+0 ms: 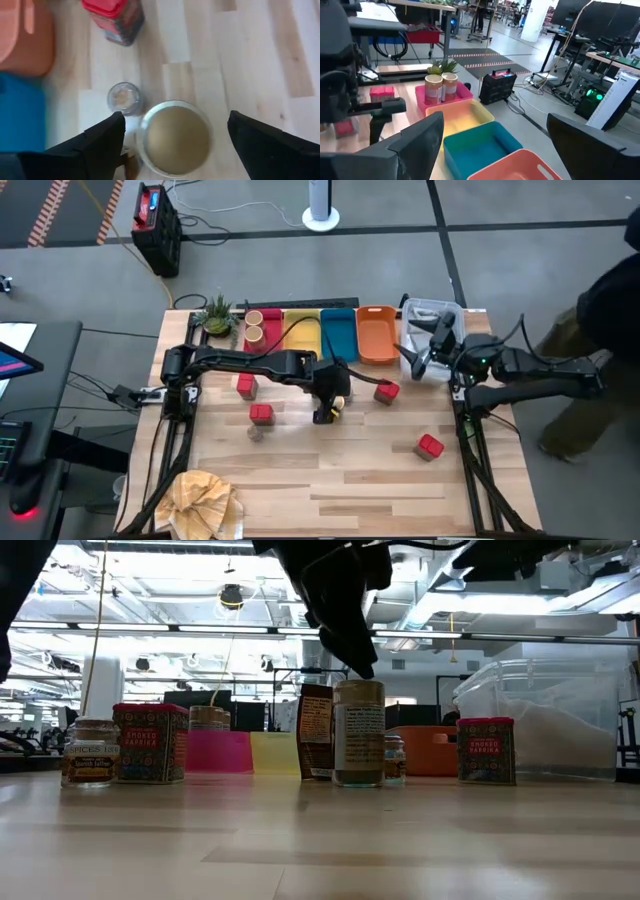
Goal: Sort spices by type
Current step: Put the gold spice bottle into the red bin
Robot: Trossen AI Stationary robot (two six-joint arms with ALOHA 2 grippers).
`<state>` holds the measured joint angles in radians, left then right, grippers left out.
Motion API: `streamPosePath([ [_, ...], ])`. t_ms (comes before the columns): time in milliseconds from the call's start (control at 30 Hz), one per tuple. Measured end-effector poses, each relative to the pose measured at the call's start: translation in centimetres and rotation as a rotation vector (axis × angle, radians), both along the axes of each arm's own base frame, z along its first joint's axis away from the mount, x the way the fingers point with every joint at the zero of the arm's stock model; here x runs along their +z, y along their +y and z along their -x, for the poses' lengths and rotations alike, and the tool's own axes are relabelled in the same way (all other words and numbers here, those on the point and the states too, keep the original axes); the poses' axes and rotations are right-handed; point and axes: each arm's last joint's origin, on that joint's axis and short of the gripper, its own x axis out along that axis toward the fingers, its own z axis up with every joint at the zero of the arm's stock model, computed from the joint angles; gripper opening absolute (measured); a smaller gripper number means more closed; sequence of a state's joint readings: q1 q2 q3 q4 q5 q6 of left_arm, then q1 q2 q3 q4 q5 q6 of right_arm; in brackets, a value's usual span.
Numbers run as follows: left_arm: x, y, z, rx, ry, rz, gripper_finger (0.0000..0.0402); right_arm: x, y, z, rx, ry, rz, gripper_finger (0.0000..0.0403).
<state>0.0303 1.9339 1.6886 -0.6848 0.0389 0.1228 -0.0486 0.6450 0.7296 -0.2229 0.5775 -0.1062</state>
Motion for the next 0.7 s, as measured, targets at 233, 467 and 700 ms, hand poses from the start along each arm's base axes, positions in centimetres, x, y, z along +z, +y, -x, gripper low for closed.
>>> streamPosePath([
  [233,-0.1,-0.7,-0.1,-0.034,-0.015,-0.006,0.0360,0.4,0.0,0.2,0.004,-0.039,0.020,0.0384],
  [467,-1.0,-0.6,-0.4,-0.052,0.007,-0.063,0.0362,0.3,0.0,0.1,0.004,-0.038,0.017,0.0384],
  [700,-3.3,-0.8,-1.1,-0.086,0.078,-0.089,0.0362,0.2,0.2,-0.2,0.014,-0.036,0.001,0.0384],
])
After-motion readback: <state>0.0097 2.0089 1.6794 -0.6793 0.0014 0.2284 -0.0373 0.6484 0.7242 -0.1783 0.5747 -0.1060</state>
